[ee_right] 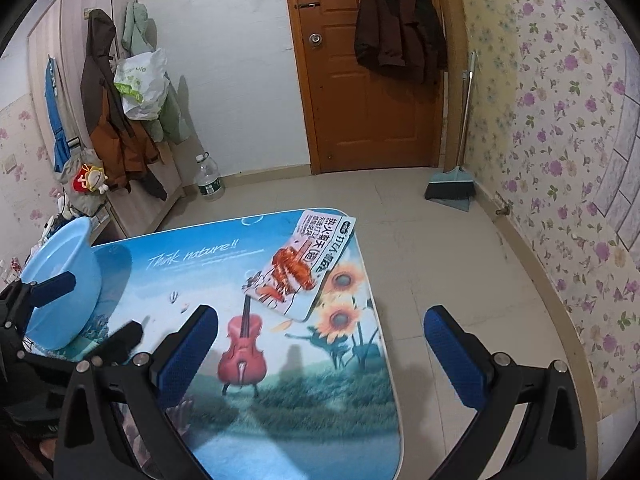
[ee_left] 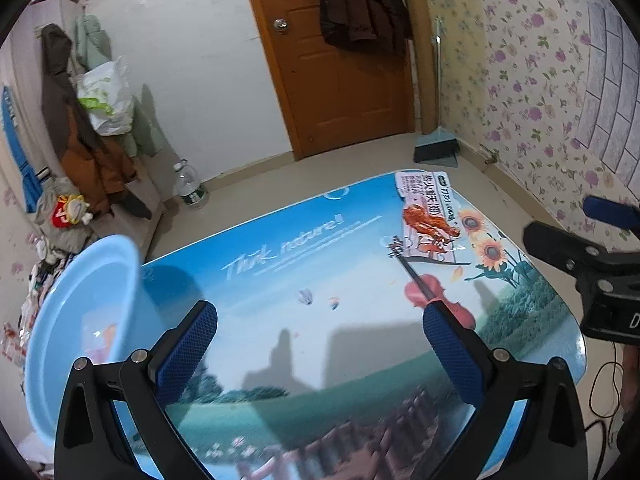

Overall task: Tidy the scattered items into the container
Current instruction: 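Move both grippers back from the basin toward the snack packet, then reach the right gripper to the red-printed snack packet on the mat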

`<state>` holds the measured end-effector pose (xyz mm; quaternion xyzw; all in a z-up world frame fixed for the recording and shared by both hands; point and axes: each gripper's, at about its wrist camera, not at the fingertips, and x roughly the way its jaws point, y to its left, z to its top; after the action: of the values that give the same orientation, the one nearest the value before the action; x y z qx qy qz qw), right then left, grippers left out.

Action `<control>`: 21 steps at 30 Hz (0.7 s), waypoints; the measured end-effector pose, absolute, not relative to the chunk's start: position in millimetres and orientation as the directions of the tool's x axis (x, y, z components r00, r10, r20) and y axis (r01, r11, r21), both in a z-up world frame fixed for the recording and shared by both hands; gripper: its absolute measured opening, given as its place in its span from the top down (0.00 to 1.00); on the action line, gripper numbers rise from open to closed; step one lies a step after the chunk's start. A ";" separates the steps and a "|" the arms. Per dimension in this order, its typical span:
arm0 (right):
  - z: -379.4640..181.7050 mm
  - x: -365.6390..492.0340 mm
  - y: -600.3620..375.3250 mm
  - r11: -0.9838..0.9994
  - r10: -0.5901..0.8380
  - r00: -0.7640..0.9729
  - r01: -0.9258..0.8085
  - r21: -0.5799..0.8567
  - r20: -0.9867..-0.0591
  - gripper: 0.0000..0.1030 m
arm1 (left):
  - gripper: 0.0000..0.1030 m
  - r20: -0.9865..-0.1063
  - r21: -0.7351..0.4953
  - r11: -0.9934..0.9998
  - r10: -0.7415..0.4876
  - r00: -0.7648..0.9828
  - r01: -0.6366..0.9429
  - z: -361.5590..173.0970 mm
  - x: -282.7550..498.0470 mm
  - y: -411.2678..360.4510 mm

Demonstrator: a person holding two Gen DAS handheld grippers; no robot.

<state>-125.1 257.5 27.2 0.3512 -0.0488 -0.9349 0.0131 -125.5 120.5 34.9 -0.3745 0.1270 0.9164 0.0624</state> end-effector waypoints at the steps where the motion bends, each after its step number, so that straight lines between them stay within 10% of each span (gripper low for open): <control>1: 26.3 -129.9 257.8 -0.995 -0.066 -0.750 -0.004 0.104 -0.658 0.00 | 0.00 -0.712 0.183 -0.959 0.021 -0.702 -0.215 31.4 -130.8 123.3; 21: -0.5 -252.1 309.5 -0.919 -0.328 -0.658 0.058 0.389 -0.678 0.00 | 0.00 -0.773 0.164 -0.957 0.027 -0.633 -0.241 -0.9 -208.7 148.5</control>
<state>-252.1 309.5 -0.5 0.3995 -0.1692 -0.8945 0.1079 -208.7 148.5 -0.9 -0.4216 0.1269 0.8947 0.0749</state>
